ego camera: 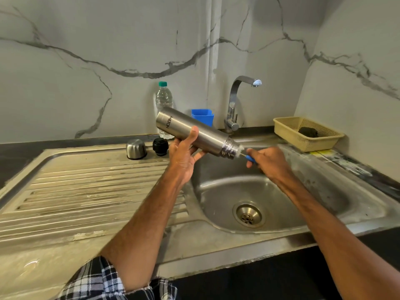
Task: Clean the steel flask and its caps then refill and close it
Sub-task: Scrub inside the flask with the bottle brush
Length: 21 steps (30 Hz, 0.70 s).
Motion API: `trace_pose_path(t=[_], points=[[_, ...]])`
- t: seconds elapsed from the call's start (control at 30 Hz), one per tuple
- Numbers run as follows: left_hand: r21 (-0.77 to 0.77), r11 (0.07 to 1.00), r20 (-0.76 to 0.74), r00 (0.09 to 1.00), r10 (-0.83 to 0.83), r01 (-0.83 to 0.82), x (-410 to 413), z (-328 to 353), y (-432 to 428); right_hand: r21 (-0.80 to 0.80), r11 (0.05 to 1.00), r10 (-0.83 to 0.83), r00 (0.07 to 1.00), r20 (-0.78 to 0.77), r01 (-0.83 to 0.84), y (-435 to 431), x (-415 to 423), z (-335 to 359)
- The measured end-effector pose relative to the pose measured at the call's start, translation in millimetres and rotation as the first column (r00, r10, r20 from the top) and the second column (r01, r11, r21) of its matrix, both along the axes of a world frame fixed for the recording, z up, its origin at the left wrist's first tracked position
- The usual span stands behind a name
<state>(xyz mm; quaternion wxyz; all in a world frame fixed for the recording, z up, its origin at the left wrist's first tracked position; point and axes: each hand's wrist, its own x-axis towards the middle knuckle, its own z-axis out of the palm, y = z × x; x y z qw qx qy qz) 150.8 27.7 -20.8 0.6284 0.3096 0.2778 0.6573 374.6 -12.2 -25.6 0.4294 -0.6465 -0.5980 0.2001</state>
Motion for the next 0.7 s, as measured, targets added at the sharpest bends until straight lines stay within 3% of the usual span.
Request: trace_pose_path(t=[0.13, 0.23, 0.37, 0.5, 0.7], points=[[0.037, 0.999, -0.037, 0.999, -0.012, 0.013, 2, 5, 1, -0.036, 0.998, 0.044, 0.995, -0.086, -0.048, -2, -6, 3], [-0.007, 1.000, -0.021, 0.999, 0.026, -0.026, -6, 0, 3, -0.047, 0.981, 0.176, 0.967, -0.182, -0.188, -6, 4, 3], [-0.039, 0.995, 0.035, 0.995, 0.088, -0.087, -19, 0, 8, 0.046, 0.968, 0.246, 0.969, -0.022, -0.245, -4, 10, -1], [-0.058, 0.992, 0.066, 0.991, 0.114, -0.110, -21, -1, 11, 0.124, 0.974, 0.198, 0.979, -0.053, -0.190, 3, 16, -3], [-0.049, 0.997, 0.059, 0.996, 0.064, -0.061, -8, -1, 13, 0.294, 0.938, 0.164, 0.982, 0.098, -0.185, 1, -4, -6]])
